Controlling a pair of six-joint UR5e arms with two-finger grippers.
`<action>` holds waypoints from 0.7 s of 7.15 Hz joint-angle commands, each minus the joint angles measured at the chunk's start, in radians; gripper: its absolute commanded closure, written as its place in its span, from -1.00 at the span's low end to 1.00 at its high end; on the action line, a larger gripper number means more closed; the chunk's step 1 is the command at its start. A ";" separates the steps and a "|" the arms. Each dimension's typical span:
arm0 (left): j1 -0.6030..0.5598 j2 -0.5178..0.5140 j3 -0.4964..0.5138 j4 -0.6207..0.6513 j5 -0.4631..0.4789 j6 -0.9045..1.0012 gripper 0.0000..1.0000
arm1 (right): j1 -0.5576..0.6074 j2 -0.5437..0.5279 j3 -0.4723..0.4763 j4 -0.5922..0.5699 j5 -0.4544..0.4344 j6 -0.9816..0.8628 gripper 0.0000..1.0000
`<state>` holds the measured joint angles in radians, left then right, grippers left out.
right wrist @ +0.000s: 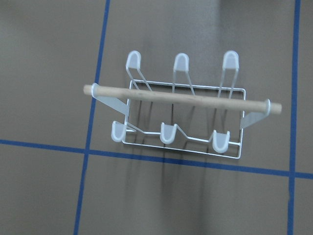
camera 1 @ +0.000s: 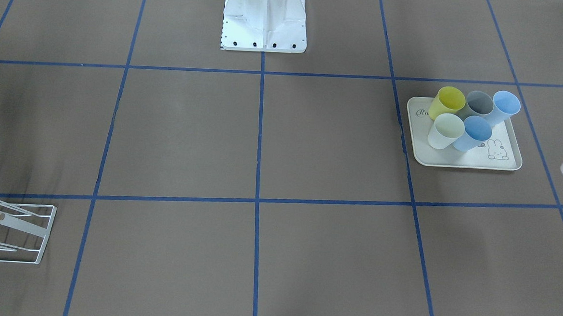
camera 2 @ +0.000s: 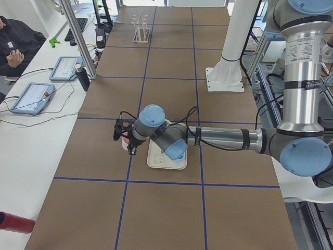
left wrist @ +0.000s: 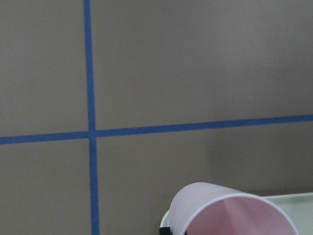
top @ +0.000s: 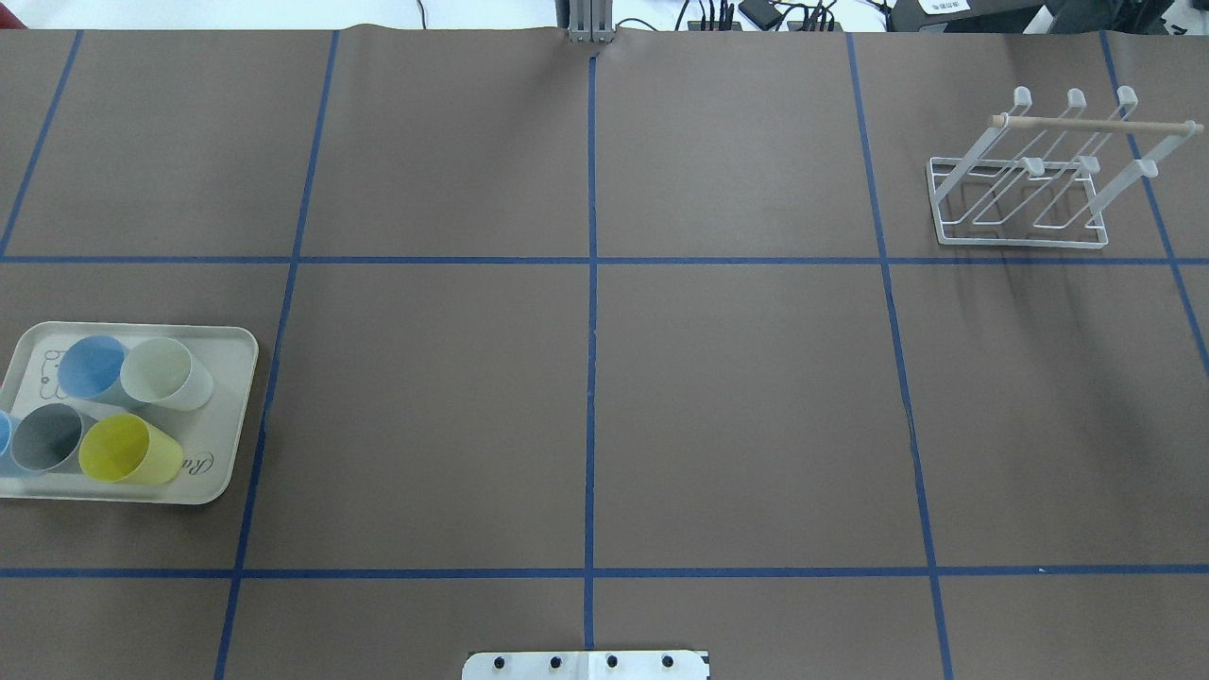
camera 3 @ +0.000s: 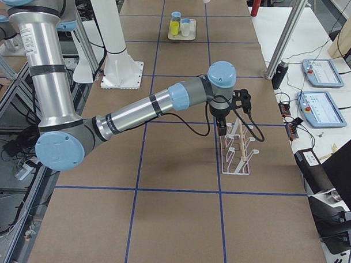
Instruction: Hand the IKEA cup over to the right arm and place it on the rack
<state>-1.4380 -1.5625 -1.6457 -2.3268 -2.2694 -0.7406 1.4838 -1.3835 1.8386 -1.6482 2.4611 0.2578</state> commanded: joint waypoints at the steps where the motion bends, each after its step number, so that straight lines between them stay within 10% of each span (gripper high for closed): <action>1: 0.011 -0.096 -0.011 -0.015 -0.001 -0.246 1.00 | -0.080 0.137 0.002 0.002 -0.100 0.143 -1.00; 5: 0.302 -0.146 -0.061 -0.246 0.219 -0.854 1.00 | -0.414 0.207 -0.005 0.555 -0.334 0.995 -0.99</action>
<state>-1.2612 -1.6862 -1.6907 -2.5284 -2.1586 -1.4257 1.1875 -1.1829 1.8371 -1.2907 2.2376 0.9584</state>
